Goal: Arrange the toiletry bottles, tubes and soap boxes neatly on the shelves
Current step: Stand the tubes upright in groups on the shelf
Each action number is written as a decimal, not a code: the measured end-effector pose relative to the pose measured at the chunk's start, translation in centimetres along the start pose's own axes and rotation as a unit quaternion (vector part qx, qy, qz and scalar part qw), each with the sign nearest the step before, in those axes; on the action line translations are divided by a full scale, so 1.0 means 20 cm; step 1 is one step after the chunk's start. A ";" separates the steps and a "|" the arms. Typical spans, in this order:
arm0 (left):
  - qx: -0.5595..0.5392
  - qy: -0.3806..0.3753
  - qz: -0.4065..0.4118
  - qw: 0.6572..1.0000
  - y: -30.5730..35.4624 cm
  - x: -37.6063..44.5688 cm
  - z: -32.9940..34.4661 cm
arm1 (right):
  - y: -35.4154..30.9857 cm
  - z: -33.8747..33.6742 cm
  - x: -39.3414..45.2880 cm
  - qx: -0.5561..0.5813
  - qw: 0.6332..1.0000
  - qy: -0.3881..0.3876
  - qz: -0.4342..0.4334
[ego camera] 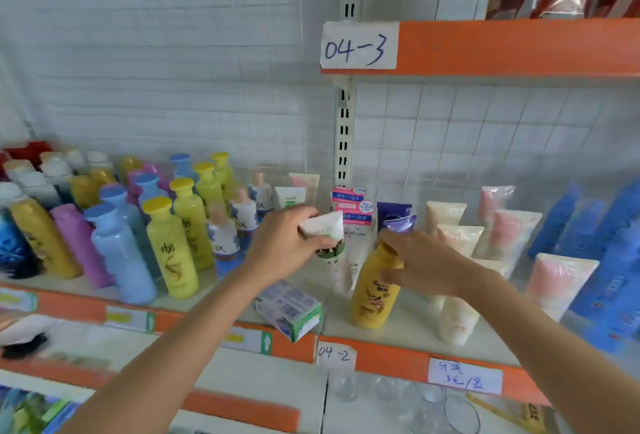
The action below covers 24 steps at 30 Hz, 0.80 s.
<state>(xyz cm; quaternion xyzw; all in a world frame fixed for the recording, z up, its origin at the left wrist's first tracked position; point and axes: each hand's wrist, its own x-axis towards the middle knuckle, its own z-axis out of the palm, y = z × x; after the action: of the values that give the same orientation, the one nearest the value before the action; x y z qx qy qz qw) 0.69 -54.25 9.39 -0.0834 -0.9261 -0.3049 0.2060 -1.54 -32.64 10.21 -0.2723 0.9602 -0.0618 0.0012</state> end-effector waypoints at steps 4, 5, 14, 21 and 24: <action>-0.028 0.065 0.001 0.998 -0.08 0.07 -0.18 | -0.09 0.07 0.07 0.054 0.998 -0.009 0.029; -0.020 0.069 0.000 0.997 -0.11 0.09 -0.20 | -0.10 0.09 0.08 0.062 0.997 -0.004 0.045; 0.071 0.005 -0.040 0.997 -0.37 0.16 -0.09 | -0.12 0.11 0.09 0.104 0.988 0.015 0.112; 0.075 -0.105 -0.058 0.990 -0.42 0.25 -0.07 | -0.11 0.11 0.10 0.107 0.989 0.013 0.106; 0.061 -0.126 -0.073 0.987 -0.42 0.27 -0.09 | -0.10 0.11 0.10 0.104 0.989 0.007 0.105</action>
<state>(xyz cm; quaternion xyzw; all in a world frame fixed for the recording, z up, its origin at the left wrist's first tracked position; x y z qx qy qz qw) -5.84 -61.99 8.60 -0.0403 -0.9652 -0.2489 0.0691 -2.10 -35.67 8.35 -0.1680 0.9718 -0.1627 0.0297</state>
